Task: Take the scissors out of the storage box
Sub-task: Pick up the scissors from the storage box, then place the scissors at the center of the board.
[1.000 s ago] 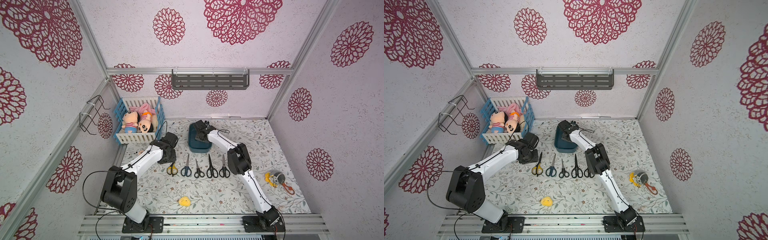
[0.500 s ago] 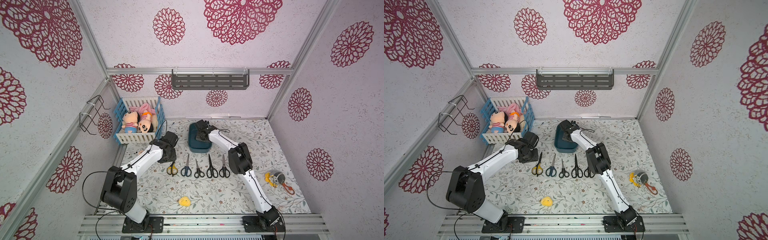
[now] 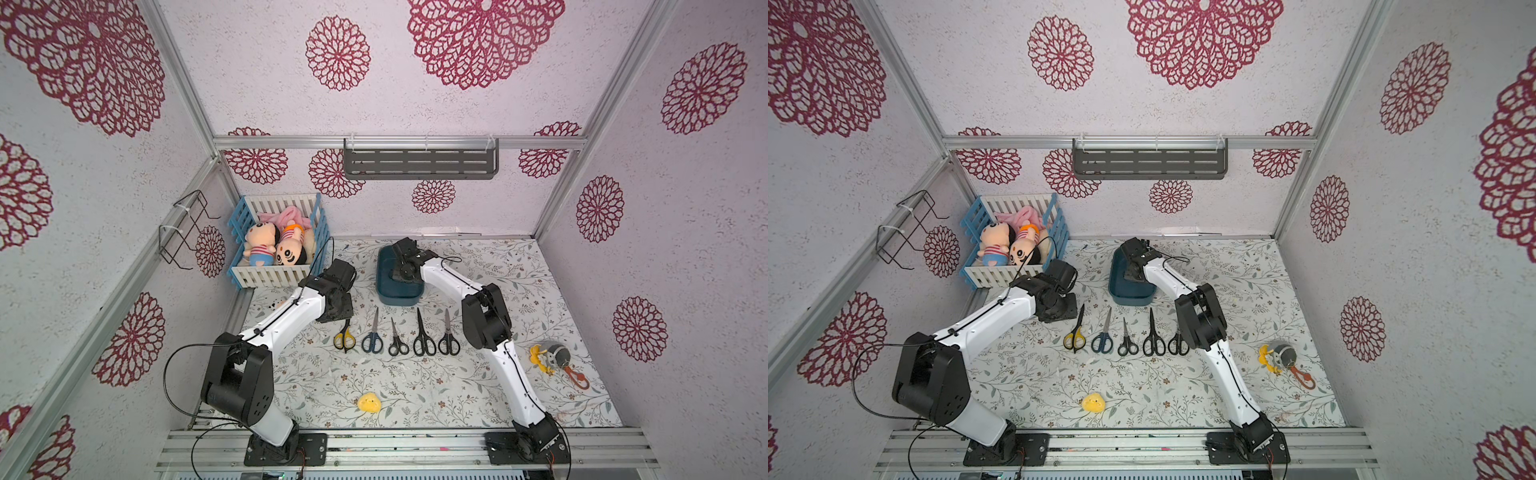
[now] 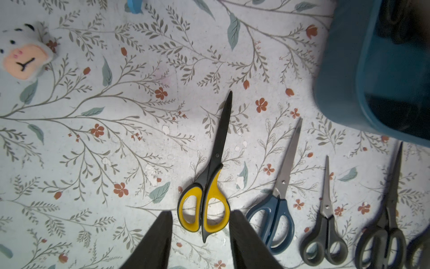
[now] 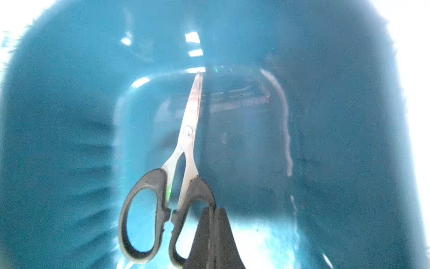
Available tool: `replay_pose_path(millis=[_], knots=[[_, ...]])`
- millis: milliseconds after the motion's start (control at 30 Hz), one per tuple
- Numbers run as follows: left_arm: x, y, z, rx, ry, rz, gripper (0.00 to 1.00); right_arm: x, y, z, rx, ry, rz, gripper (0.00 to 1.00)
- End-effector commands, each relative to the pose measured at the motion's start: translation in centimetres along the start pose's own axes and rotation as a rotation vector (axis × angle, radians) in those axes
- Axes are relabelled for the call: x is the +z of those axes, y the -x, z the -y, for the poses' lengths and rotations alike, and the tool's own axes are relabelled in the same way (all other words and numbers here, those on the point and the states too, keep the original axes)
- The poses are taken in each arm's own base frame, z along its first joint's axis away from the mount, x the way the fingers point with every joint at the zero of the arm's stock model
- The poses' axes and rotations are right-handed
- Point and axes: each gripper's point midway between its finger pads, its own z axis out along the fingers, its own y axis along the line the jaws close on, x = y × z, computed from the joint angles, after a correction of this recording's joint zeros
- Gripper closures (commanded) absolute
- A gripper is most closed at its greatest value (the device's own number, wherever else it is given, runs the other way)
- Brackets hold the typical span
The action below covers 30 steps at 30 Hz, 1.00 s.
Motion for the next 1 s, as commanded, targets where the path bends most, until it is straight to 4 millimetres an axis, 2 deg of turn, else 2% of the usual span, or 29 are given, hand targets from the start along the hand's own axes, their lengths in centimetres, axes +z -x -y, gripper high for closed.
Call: replay_pose_path(millis=[0,133,233,333,467,567,633,767,967], knots=[[-0.3,1.1,0.2,0.000,-0.002,0.017,0.59,-8.2,5.5,-2.2,-0.034,0.099,0.145,1.00],[-0.3,1.7,0.7,0.001,-0.011,0.022,0.59,-11.9,6.1,-1.8,-0.057,0.102,0.173,1.00],[-0.2,2.3,1.2,0.001,-0.021,0.027,0.59,-14.3,4.9,0.8,-0.087,0.029,0.176,1.00],[-0.4,2.9,1.9,-0.003,-0.042,0.031,0.59,-17.0,2.2,4.6,-0.086,-0.021,0.177,1.00],[-0.7,3.8,2.3,-0.002,-0.052,0.054,0.58,-19.3,-4.0,10.9,-0.021,-0.070,0.129,1.00],[-0.9,4.3,2.5,0.013,-0.049,0.054,0.58,-20.8,-8.0,14.5,0.013,-0.115,0.106,1.00],[-1.1,4.7,2.7,0.019,-0.050,0.058,0.58,-21.2,-10.0,16.4,0.036,-0.155,0.090,1.00],[-1.9,5.6,3.4,0.030,-0.068,0.058,0.58,-20.5,-13.7,19.1,0.016,-0.230,0.029,1.00],[-2.6,6.4,3.6,0.045,-0.068,0.070,0.58,-20.3,-15.3,22.1,-0.075,-0.329,0.046,1.00]])
